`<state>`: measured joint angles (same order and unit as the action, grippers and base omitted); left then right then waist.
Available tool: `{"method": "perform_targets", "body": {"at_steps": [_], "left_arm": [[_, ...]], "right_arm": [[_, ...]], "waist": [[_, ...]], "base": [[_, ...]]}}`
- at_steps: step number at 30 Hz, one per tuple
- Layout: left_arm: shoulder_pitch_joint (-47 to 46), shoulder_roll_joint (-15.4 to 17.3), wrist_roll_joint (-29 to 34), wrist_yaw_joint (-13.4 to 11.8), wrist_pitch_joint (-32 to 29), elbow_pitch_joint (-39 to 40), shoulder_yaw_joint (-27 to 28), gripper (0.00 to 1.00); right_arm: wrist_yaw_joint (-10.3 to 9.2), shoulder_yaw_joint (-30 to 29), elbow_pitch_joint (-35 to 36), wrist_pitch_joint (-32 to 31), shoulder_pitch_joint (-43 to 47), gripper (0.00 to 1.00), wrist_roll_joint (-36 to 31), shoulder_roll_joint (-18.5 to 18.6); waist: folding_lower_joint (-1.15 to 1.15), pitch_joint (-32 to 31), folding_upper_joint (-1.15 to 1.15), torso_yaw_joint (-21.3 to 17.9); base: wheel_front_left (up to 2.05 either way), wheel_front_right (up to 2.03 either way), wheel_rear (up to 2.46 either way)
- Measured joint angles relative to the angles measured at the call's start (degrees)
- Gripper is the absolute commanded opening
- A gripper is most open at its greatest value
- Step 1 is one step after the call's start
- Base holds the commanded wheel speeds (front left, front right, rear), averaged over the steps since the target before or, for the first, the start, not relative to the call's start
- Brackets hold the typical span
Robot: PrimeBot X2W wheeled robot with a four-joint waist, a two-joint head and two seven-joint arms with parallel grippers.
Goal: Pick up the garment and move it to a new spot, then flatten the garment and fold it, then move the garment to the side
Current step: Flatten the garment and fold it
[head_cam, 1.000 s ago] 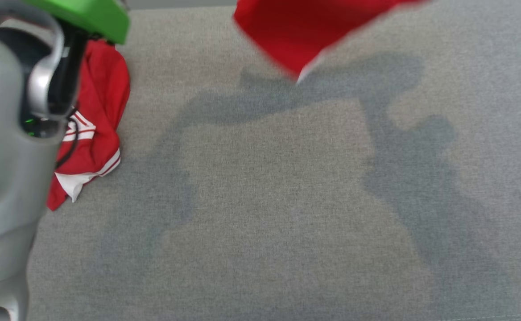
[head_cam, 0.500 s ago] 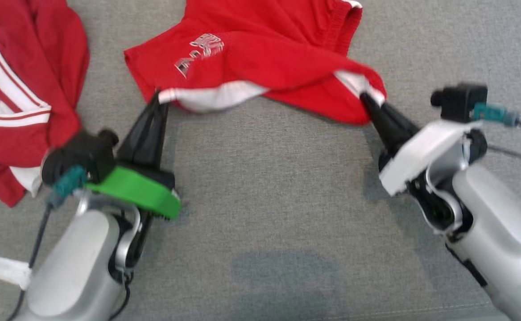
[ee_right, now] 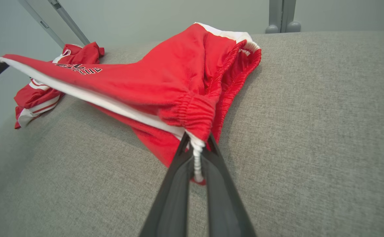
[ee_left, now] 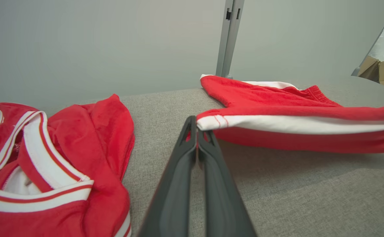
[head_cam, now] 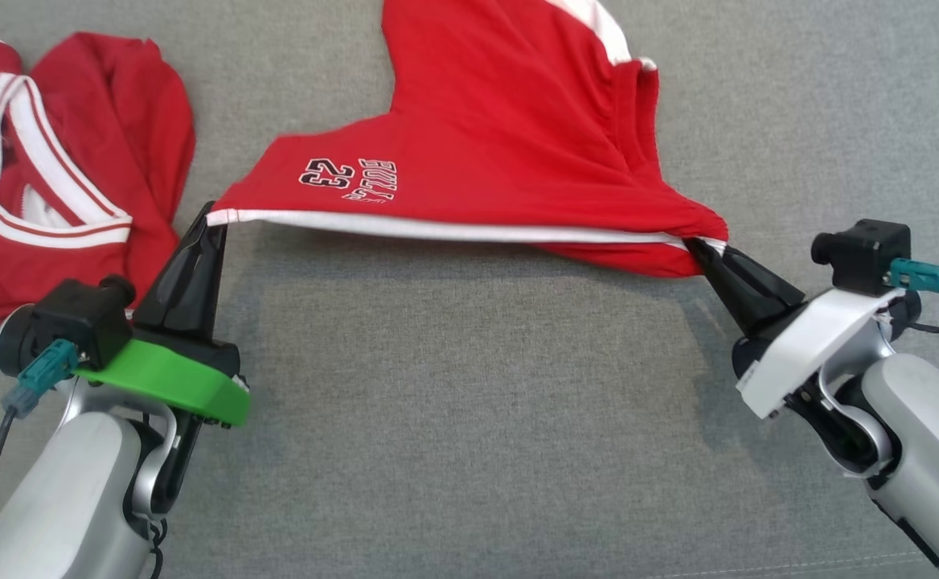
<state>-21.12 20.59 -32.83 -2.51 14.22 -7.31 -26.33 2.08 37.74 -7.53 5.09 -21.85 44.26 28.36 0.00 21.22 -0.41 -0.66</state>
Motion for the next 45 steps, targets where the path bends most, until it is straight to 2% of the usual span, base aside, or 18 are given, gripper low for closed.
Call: {"method": "perform_targets", "body": {"at_steps": [3, 6, 10, 13, 16, 20, 22, 34, 39, 45], "left_arm": [[1.0, 0.6, -0.1, 0.6, 0.0, 2.7, 0.3, 0.00], [4.1, 0.9, -1.2, 2.2, -0.3, 4.4, -1.7, 0.00], [10.4, 2.0, -2.8, 3.5, -3.9, 5.4, -5.1, 0.00], [13.7, 4.0, -3.0, 3.5, -6.7, 6.3, -6.3, 0.00], [16.5, 5.7, -4.9, 3.8, -9.5, 8.4, -7.1, 0.00], [19.8, 6.9, -7.2, 3.7, -10.7, 11.8, -5.5, 0.00], [20.8, 8.7, -7.4, 2.8, -11.2, 13.0, -4.3, 0.00], [20.3, 14.1, -7.8, 2.5, -16.4, 22.2, -2.0, 0.00], [13.6, 18.6, -7.6, 3.6, -21.5, 25.2, -1.0, 0.00], [1.7, 21.8, -7.7, 5.9, -30.5, 28.0, -0.4, 0.00]], "right_arm": [[0.44, 0.2, 1.3, 0.2, 1.4, 0.00, -0.5, 2.2], [0.64, 1.2, 1.7, -0.5, 4.3, 0.00, -1.0, 4.7], [1.33, 3.2, 2.9, -2.8, 11.2, 0.00, 1.9, 5.6], [1.93, 5.5, 4.2, -4.9, 16.1, 0.00, 3.4, 6.4], [2.10, 6.5, 5.9, -6.3, 20.5, 0.00, 5.2, 8.7], [2.09, 6.5, 9.1, -6.9, 23.8, 0.00, 6.7, 11.2], [2.09, 6.5, 11.0, -7.4, 23.9, 0.00, 6.9, 11.5], [2.03, 5.6, 20.7, -8.9, 25.0, 0.00, 12.8, 10.2], [2.11, 4.6, 24.6, -8.9, 24.5, 0.00, 16.3, 7.1], [2.12, 3.0, 25.3, -8.6, 21.0, 0.00, 19.3, 3.3]], "waist": [[0.00, -2.2, 0.00, 0.3], [0.00, -4.4, 0.00, 0.6], [0.00, -7.1, 0.00, 1.2], [0.00, -8.8, 0.00, 1.7], [0.00, -10.1, 0.00, 2.5], [0.00, -11.6, 0.00, 3.5], [0.00, -12.2, 0.00, 3.9], [0.00, -10.6, 0.00, 2.4], [0.00, -8.1, 0.00, 0.6], [0.00, -4.5, 0.00, -2.5]], "base": [[0.00, 0.00, 0.00], [0.00, 0.00, 0.00], [0.00, 0.00, 0.00], [0.00, 0.00, 0.00], [0.00, 0.00, 0.00], [0.00, 0.00, 0.00], [0.00, 0.00, 0.00], [0.00, 0.00, 0.00], [0.00, 0.00, 0.00], [0.00, 0.00, 0.00]]}}
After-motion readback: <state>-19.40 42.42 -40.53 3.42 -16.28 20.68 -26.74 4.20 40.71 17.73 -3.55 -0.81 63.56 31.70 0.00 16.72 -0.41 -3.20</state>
